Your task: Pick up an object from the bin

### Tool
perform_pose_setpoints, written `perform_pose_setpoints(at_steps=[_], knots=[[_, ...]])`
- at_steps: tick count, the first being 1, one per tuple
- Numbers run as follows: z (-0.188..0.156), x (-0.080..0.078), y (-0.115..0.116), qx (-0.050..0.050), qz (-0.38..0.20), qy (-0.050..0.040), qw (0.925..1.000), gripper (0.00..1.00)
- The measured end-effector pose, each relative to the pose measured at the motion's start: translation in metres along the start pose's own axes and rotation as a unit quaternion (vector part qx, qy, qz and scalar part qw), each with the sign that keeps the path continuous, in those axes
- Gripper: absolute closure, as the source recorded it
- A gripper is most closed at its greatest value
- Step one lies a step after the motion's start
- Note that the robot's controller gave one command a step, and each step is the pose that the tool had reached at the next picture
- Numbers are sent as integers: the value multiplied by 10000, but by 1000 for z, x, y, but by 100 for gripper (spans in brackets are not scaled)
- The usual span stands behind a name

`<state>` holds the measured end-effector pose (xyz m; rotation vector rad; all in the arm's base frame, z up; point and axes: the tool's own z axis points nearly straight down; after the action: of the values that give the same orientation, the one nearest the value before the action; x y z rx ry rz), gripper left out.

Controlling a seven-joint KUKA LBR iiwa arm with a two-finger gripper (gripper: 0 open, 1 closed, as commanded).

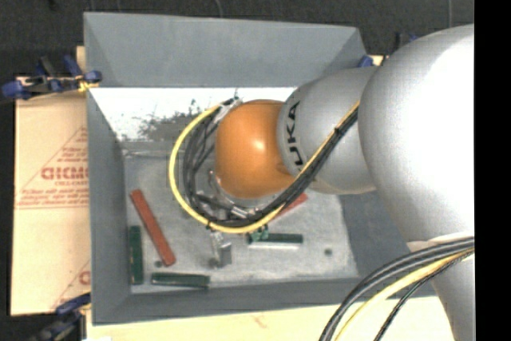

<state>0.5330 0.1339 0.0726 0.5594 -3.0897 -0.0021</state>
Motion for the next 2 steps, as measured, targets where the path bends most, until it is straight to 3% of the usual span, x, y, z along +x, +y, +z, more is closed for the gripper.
perform_pose_setpoints(at_steps=[1, 2], knots=[[-25, -12, -15, 19, -1229, -32, 9924, 0], [-10, -61, -8, 30, -2230, -38, 9748, 0]])
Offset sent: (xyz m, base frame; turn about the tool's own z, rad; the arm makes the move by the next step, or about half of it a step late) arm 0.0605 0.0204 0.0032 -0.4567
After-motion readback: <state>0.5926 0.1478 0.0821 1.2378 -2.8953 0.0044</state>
